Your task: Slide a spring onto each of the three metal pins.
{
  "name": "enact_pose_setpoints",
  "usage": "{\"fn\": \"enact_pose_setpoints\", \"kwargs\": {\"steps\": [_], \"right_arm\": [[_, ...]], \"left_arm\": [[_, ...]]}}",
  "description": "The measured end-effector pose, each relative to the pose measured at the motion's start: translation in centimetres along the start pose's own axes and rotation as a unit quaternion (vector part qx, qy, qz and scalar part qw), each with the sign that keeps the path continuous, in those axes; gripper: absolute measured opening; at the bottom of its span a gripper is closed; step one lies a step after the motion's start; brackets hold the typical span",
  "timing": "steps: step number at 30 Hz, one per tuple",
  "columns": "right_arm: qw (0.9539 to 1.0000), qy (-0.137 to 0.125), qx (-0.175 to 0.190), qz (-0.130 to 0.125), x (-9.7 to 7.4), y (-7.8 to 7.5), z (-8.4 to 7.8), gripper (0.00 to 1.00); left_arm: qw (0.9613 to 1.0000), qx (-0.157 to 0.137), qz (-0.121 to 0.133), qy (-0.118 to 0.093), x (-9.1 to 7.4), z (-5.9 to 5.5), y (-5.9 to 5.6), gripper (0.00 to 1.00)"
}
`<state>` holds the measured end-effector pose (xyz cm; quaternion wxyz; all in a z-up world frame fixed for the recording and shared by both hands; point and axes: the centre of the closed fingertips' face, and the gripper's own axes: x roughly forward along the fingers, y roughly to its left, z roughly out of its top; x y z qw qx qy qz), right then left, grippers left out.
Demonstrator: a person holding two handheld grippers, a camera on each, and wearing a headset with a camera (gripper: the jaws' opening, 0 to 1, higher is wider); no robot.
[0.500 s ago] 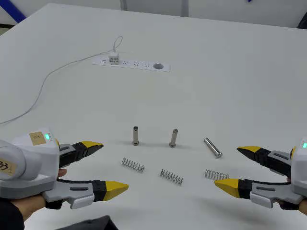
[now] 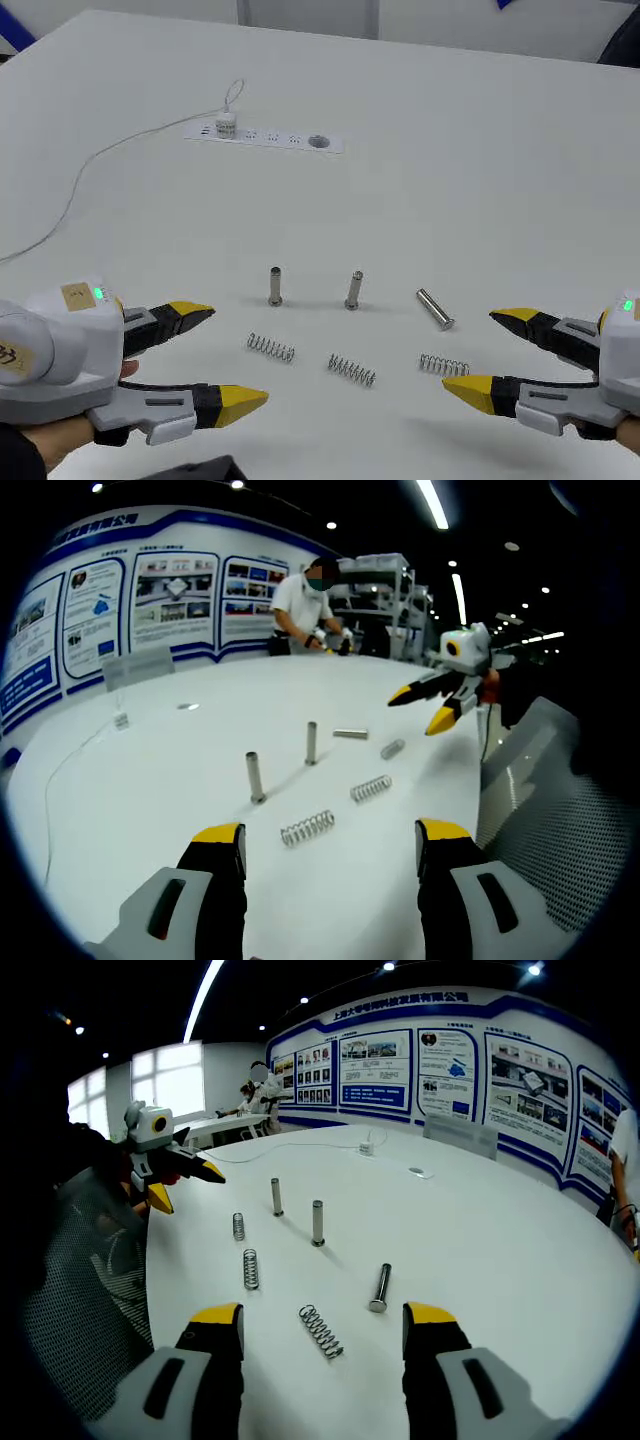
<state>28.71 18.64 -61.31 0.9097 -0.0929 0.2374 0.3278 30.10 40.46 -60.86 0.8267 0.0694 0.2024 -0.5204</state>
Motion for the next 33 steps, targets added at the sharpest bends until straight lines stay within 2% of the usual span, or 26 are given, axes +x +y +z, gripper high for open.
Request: {"fn": "enact_pose_setpoints", "kwargs": {"steps": [3, 9, 15, 18, 19, 21, 22, 24, 26, 29, 31, 33], "right_arm": [[1.0, 0.007, 0.0, 0.0, 0.0, 0.0, -0.2, 0.65], [0.9999, 0.008, 0.006, 0.0, 0.5, -0.2, 0.3, 0.61], [0.9998, 0.016, 0.01, -0.004, 1.4, -1.6, 1.4, 0.55], [0.9993, 0.031, 0.02, -0.009, 2.3, -2.4, 1.8, 0.5], [0.9986, 0.043, 0.025, -0.016, 2.5, -2.9, 1.7, 0.48], [0.9984, 0.046, 0.026, -0.019, 3.2, -3.5, 2.5, 0.4], [0.9974, 0.058, 0.033, -0.027, 3.3, -3.8, 2.4, 0.37], [0.9975, 0.062, 0.026, -0.022, 4.2, -4.0, 2.9, 0.34], [0.9948, 0.097, 0.014, -0.028, 4.8, -4.3, 2.4, 0.32], [0.9905, 0.133, -0.003, -0.035, 5.6, -4.6, 2.0, 0.29], [0.9903, 0.134, -0.005, -0.035, 6.3, -4.9, 2.3, 0.27], [0.9875, 0.152, 0.003, -0.041, 6.7, -5.5, 2.1, 0.24]], "left_arm": [[1.0, -0.001, 0.0, 0.0, 0.0, 0.0, 0.1, 0.7], [1.0, -0.002, -0.001, 0.003, 0.1, -0.2, 0.0, 0.7], [1.0, 0.001, 0.002, 0.009, 0.1, -0.3, 0.0, 0.69], [0.9999, 0.002, 0.002, 0.011, 0.1, -0.4, 0.0, 0.69], [0.9999, 0.002, 0.002, 0.012, 0.1, -0.4, 0.0, 0.69], [0.9999, 0.003, 0.003, 0.013, 0.1, -0.5, 0.0, 0.68], [0.9999, 0.003, 0.004, 0.014, 0.1, -0.5, 0.1, 0.68], [0.9999, 0.004, 0.005, 0.014, 0.0, -0.5, 0.1, 0.68], [0.9999, 0.004, 0.007, 0.014, 0.0, -0.5, 0.2, 0.68], [0.9999, 0.003, 0.008, 0.013, 0.0, -0.5, 0.3, 0.68], [0.9999, 0.003, 0.009, 0.013, -0.1, -0.5, 0.3, 0.67], [0.9999, 0.002, 0.009, 0.014, -0.1, -0.6, 0.4, 0.67]]}}
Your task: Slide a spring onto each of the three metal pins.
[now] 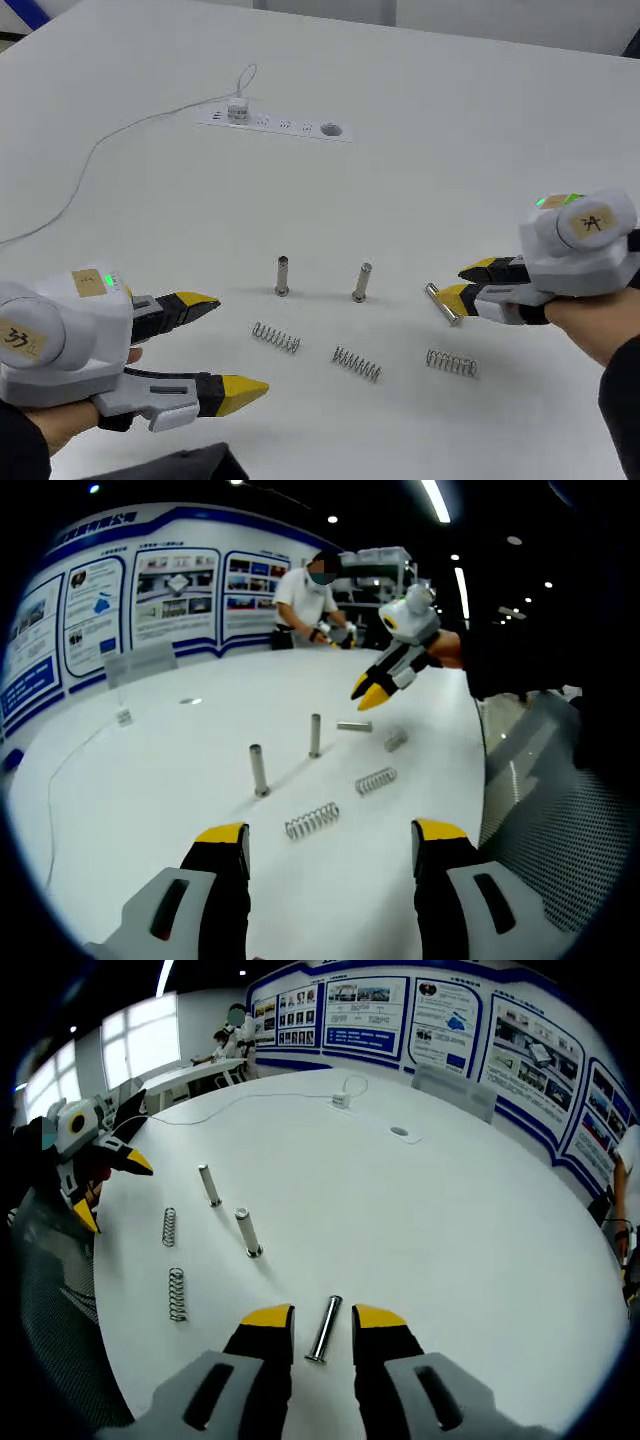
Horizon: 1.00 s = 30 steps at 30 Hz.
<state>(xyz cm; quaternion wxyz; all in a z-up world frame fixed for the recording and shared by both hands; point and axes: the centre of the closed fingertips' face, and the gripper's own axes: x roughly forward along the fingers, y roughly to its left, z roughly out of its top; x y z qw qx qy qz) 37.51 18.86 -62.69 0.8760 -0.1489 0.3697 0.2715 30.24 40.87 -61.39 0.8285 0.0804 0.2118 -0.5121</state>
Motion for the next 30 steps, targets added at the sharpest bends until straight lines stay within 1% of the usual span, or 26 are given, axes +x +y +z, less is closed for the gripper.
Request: {"fn": "enact_pose_setpoints", "kwargs": {"steps": [3, 4, 5, 8, 12, 20, 25, 30], "right_arm": [[0.9998, 0.015, 0.009, -0.001, 0.8, -0.5, 0.1, 0.22], [0.9997, 0.024, 0.011, 0.0, 1.0, -0.6, -0.1, 0.21], [0.9994, 0.032, 0.013, 0.004, 1.3, -0.5, -0.2, 0.2], [0.9982, 0.056, 0.022, 0.005, 1.9, -0.5, -0.7, 0.18], [0.9966, 0.077, 0.029, 0.008, 2.7, -0.5, -1.1, 0.16], [0.994, 0.1, 0.044, 0.011, 3.5, -0.8, -1.6, 0.14], [0.9931, 0.104, 0.053, 0.015, 3.8, -0.7, -1.6, 0.12], [0.9913, 0.116, 0.06, 0.015, 4.0, -0.8, -2.0, 0.1]], "left_arm": [[1.0, 0.001, -0.001, 0.001, 0.0, 0.0, 0.0, 0.67], [1.0, 0.002, -0.001, 0.001, 0.0, -0.1, 0.0, 0.67], [1.0, 0.003, -0.002, 0.002, 0.0, -0.1, -0.1, 0.66], [1.0, 0.006, -0.004, 0.002, 0.1, -0.1, -0.2, 0.66], [0.9999, 0.007, -0.007, 0.003, 0.1, -0.1, -0.3, 0.66], [0.9999, 0.008, -0.011, 0.004, 0.2, -0.1, -0.4, 0.65], [0.9999, 0.007, -0.011, 0.004, 0.2, -0.1, -0.4, 0.64], [0.9999, 0.005, -0.009, 0.004, 0.1, -0.1, -0.4, 0.64]]}}
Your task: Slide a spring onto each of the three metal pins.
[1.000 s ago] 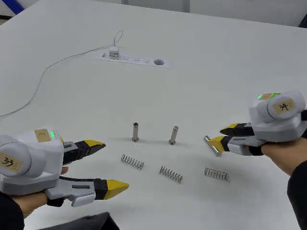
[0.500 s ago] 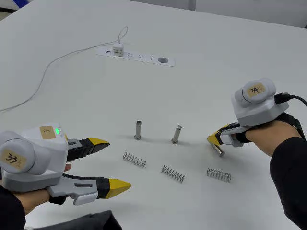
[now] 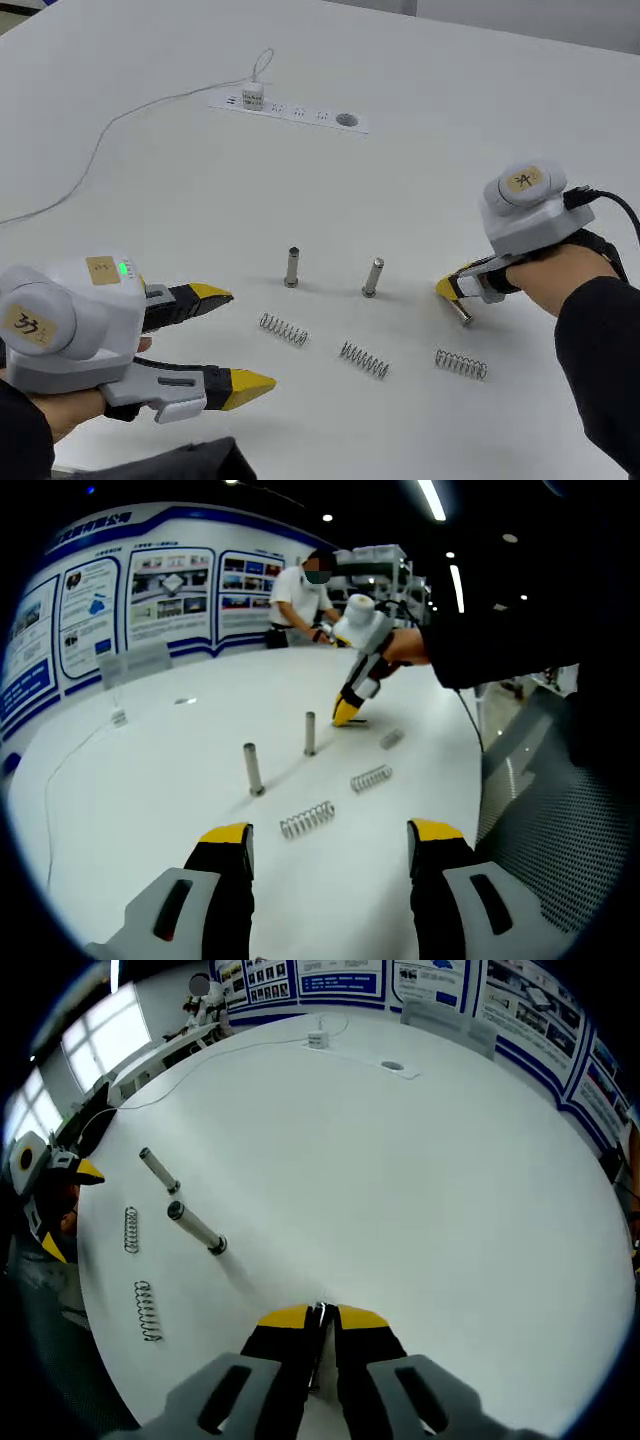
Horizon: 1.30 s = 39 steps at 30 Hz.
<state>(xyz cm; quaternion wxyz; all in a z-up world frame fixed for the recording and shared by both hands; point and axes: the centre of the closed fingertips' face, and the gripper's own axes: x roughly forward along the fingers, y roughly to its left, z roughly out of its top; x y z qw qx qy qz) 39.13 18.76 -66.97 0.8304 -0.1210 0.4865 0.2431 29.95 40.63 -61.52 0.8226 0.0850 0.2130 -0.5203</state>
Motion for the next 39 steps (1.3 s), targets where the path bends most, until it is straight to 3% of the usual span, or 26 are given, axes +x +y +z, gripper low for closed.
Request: {"fn": "enact_pose_setpoints", "kwargs": {"steps": [8, 14, 17, 24, 29, 35, 39], "right_arm": [[0.9998, 0.018, 0.0, 0.004, 0.2, -0.11, -0.18, 0.1], [0.9987, 0.05, 0.007, -0.001, 0.28, 0.0, -0.22, 0.1], [0.9976, 0.067, -0.012, -0.013, 0.29, 0.18, -0.29, 0.1], [0.9968, 0.075, -0.025, -0.011, 0.34, 0.06, -0.39, 0.1], [0.9975, 0.063, -0.026, -0.019, 0.3, 0.13, -0.46, 0.1], [0.9997, 0.003, 0.011, -0.023, 0.28, -0.39, -0.25, 0.09], [0.9995, -0.017, 0.02, -0.018, 0.23, -0.65, -0.3, 0.09]], "left_arm": [[1.0, -0.001, 0.0, 0.003, 0.01, -0.12, 0.0, 0.63], [1.0, 0.003, -0.003, 0.005, 0.09, -0.17, -0.18, 0.62], [1.0, 0.003, -0.003, 0.005, 0.08, -0.15, -0.19, 0.61], [0.9999, 0.007, -0.008, 0.009, 0.21, -0.23, -0.44, 0.6], [0.9998, 0.011, -0.014, 0.013, 0.37, -0.38, -0.67, 0.58], [0.9997, 0.017, -0.015, 0.012, 0.32, -0.21, -0.84, 0.57], [0.9997, 0.019, -0.012, 0.01, 0.19, -0.14, -0.76, 0.56]]}}
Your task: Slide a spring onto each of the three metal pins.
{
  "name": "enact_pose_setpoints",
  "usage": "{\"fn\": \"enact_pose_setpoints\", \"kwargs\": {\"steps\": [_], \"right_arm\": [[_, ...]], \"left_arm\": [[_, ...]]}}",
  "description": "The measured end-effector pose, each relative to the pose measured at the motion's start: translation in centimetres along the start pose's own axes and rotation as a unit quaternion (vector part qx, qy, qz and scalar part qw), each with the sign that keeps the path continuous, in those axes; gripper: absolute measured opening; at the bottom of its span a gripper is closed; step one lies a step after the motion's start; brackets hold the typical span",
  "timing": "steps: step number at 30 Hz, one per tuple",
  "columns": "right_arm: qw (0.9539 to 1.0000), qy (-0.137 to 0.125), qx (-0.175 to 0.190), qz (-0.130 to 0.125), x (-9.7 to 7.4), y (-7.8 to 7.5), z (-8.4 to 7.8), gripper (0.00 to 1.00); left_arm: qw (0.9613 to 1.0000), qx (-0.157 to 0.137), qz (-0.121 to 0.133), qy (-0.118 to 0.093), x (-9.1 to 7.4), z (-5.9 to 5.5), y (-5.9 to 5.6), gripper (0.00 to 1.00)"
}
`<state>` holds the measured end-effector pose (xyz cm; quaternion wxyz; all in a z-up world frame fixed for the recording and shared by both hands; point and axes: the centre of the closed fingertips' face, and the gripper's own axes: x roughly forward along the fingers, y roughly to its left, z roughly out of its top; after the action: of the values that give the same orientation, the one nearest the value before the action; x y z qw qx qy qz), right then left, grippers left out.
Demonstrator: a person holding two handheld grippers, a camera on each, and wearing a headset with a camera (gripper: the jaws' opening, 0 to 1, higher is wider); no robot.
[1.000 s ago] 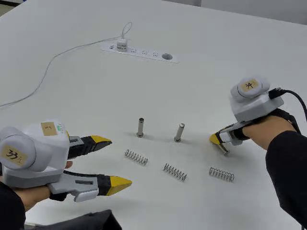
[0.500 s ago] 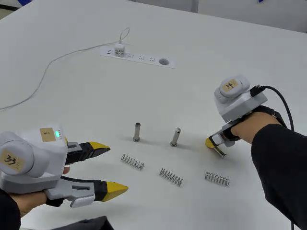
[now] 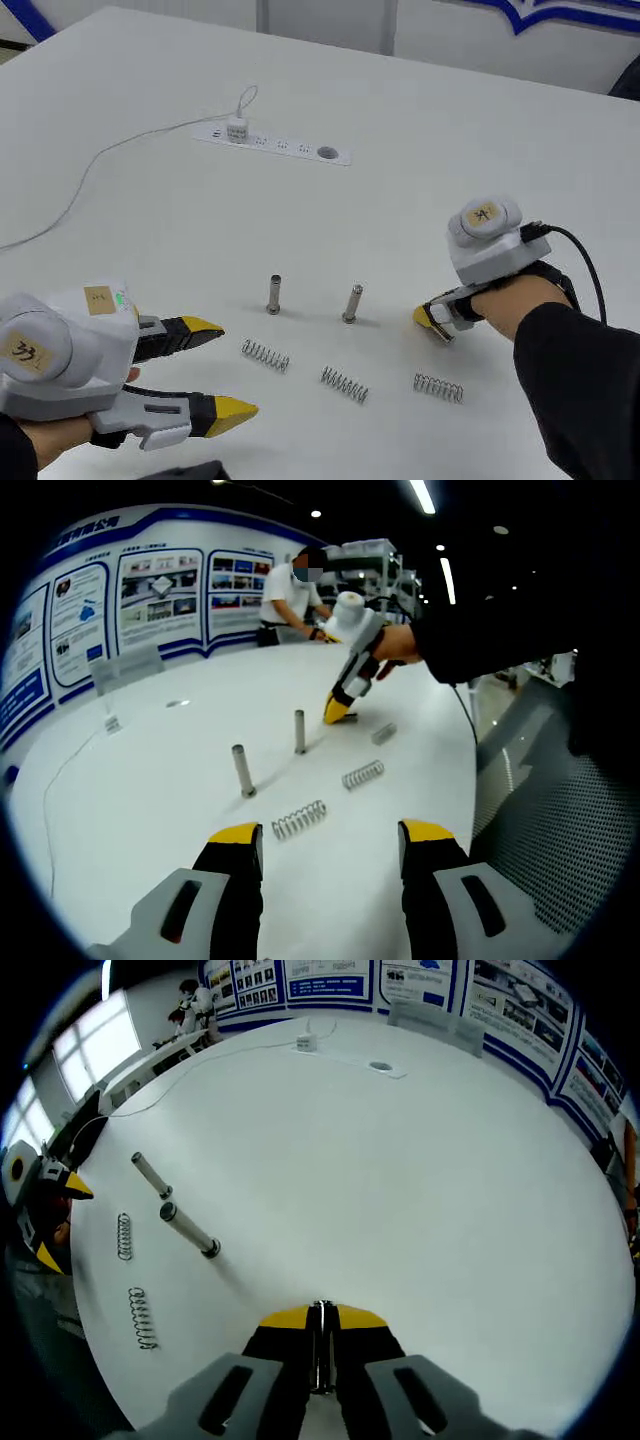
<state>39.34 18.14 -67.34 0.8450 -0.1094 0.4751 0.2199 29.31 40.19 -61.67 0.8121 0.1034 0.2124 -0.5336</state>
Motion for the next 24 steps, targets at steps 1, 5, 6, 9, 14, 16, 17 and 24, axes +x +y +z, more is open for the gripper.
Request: {"fn": "enact_pose_setpoints", "kwargs": {"steps": [1, 5, 6, 9, 14, 16, 17, 24], "right_arm": [[1.0, -0.005, 0.001, -0.008, -0.1, -0.2, 0.0, 0.09], [0.9997, -0.024, 0.002, -0.007, -0.9, 0.3, 0.6, 0.09], [0.9995, -0.029, -0.001, -0.011, -1.3, 0.1, 0.8, 0.09], [0.9989, -0.045, 0.0, -0.016, -2.3, -0.1, 1.1, 0.09], [0.998, -0.06, -0.007, -0.02, -3.6, 0.0, 1.1, 0.09], [0.9975, -0.067, -0.007, -0.021, -3.9, 0.1, 1.0, 0.09], [0.9973, -0.07, -0.007, -0.022, -4.0, 0.1, 1.0, 0.09], [0.9961, -0.085, -0.003, -0.024, -5.3, 0.8, 0.6, 0.09]], "left_arm": [[1.0, 0.002, 0.001, 0.0, -0.1, 0.0, 0.0, 0.56], [1.0, 0.005, 0.004, -0.002, -0.2, 0.1, 0.1, 0.55], [1.0, 0.005, 0.004, -0.002, -0.2, 0.1, 0.1, 0.55], [1.0, 0.005, 0.004, 0.0, -0.1, -0.1, 0.1, 0.55], [1.0, 0.005, 0.0, 0.005, 0.0, -0.3, -0.1, 0.55], [1.0, 0.005, -0.001, 0.007, 0.1, -0.4, -0.1, 0.55], [1.0, 0.004, -0.001, 0.008, 0.1, -0.4, -0.1, 0.55], [0.9999, 0.002, 0.001, 0.01, 0.1, -0.4, -0.1, 0.55]]}}
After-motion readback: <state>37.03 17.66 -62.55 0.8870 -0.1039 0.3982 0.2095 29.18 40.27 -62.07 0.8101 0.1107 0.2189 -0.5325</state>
